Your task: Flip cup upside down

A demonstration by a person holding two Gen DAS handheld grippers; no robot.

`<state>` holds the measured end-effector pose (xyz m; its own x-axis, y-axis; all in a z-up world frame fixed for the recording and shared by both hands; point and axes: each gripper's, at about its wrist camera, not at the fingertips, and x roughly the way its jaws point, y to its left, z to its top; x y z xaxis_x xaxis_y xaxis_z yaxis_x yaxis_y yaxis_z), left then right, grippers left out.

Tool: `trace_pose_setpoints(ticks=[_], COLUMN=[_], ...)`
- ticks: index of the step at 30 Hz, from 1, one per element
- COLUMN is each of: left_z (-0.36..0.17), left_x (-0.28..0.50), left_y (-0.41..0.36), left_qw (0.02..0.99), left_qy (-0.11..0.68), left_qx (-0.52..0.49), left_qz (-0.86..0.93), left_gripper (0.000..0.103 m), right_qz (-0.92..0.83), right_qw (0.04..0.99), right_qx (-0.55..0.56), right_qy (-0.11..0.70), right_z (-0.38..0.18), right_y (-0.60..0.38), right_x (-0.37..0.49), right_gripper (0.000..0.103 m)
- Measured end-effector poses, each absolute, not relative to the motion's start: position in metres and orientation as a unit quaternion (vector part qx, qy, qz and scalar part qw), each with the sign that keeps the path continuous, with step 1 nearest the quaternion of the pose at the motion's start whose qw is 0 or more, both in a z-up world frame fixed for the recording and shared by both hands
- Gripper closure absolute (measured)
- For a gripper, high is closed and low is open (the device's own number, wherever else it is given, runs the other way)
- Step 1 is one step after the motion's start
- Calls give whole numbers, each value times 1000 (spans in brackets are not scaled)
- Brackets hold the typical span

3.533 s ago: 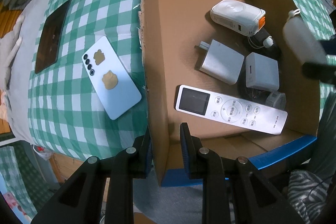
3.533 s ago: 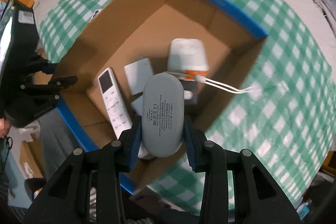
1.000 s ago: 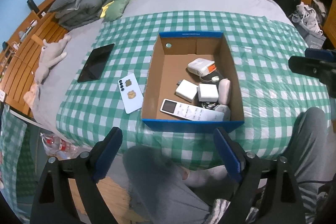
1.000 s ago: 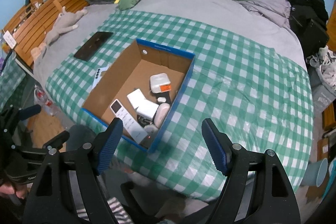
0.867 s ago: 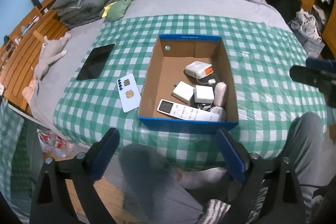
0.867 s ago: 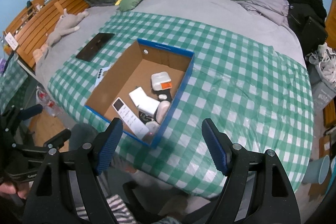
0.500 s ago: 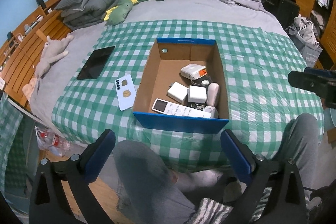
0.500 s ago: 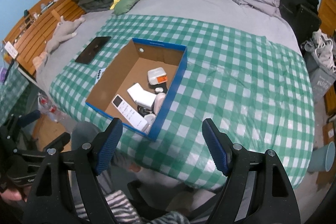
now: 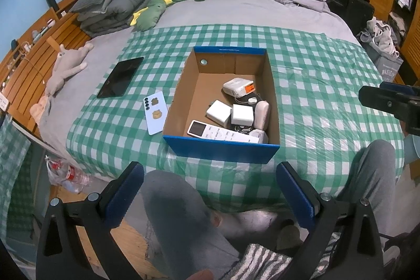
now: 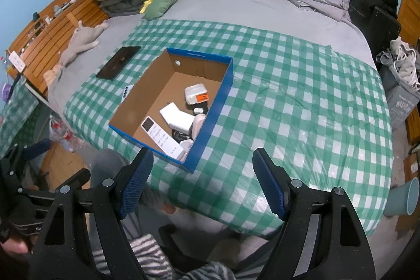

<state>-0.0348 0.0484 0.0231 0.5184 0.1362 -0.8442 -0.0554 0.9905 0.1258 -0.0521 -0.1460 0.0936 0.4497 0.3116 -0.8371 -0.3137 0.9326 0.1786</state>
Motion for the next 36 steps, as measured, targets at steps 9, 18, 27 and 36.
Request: trace_pose_setpoints(ticks=[9, 18, 27, 36], left_z=[25, 27, 26, 26], left_x=[-38, -43, -46, -48], left_y=[44, 43, 42, 45], left_qw=[870, 870, 867, 867], left_qy=[488, 489, 493, 494], left_qx=[43, 45, 48, 47], left_qz=[51, 50, 47, 48], left_gripper=[1, 1, 1, 1], right_qz=[183, 182, 184, 183], right_qw=[852, 852, 852, 852], right_qx=[1, 2, 0, 1], right_qy=[491, 490, 490, 490], right_z=[95, 96, 98, 98], right_y=[-146, -144, -140, -140], right_x=[-55, -56, -60, -60], right_gripper=[26, 26, 26, 26])
